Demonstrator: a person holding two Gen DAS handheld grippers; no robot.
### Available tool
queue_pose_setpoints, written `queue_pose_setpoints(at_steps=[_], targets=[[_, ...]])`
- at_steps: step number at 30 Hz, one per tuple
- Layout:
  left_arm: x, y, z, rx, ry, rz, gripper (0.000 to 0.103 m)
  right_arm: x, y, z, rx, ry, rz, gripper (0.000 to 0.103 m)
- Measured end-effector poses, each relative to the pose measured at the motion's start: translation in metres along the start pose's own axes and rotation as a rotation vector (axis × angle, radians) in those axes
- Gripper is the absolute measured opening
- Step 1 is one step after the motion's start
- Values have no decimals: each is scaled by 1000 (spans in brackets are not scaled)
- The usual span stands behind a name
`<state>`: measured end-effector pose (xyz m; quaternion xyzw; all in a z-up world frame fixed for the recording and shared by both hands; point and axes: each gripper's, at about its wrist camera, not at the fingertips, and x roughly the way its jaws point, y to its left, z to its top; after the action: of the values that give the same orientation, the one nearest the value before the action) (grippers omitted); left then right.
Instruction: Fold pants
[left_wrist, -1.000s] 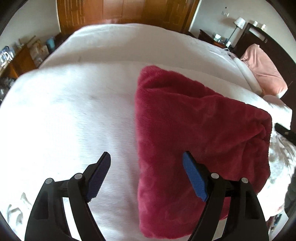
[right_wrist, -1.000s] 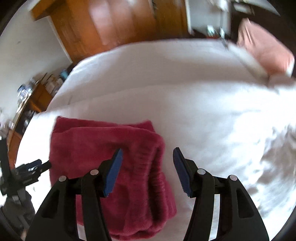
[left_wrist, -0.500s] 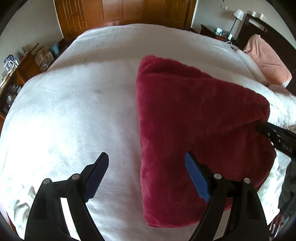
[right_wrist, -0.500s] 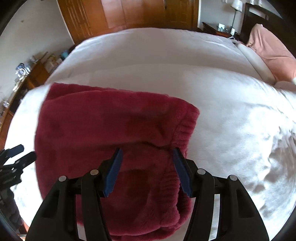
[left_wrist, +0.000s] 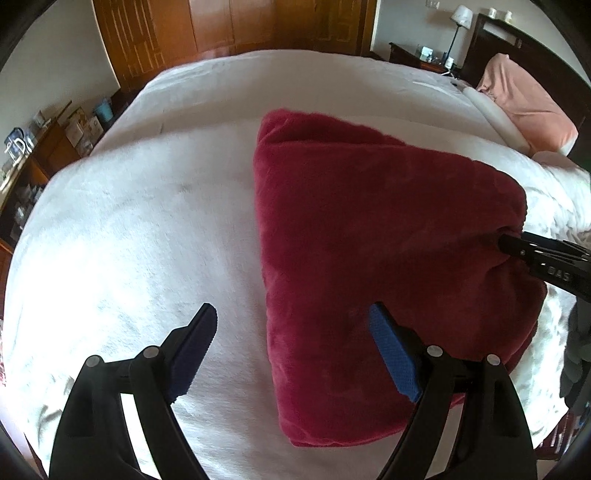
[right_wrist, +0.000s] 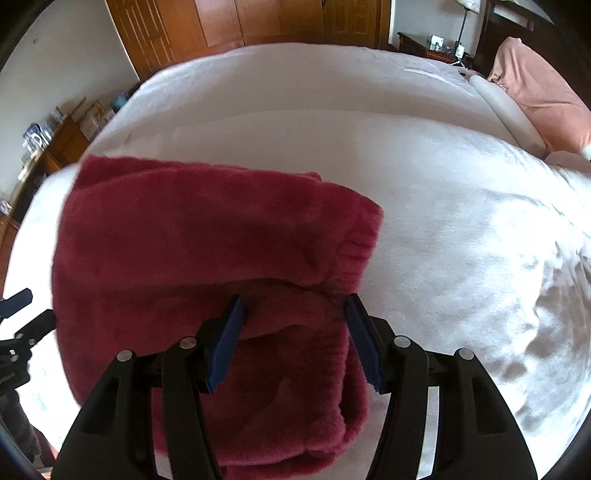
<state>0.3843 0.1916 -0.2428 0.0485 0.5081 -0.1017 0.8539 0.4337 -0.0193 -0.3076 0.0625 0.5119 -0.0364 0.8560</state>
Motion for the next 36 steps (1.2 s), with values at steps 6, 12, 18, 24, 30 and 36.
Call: queue_pose_setpoints(at_steps=[6,12,18,24,30,36], targets=[[-23,-9,6,33,-61,13,83,-52,0,-21,15,-79,33,58],[-54,-19,6,67,-126,12,86,-96,-7,-41,68,-143,41,68],[-84,-36,4,112,-177,7,94,-146,-5,-61,76,-231,32,82],[-111,-49,1,139,-217,11,95,-184,7,-73,26,-299,41,96],[-140,-53,0,117,-265,21,96,-213,19,-81,-22,-348,27,98],[-163,-56,-5,98,-302,19,96,-238,23,-86,-40,-389,23,100]])
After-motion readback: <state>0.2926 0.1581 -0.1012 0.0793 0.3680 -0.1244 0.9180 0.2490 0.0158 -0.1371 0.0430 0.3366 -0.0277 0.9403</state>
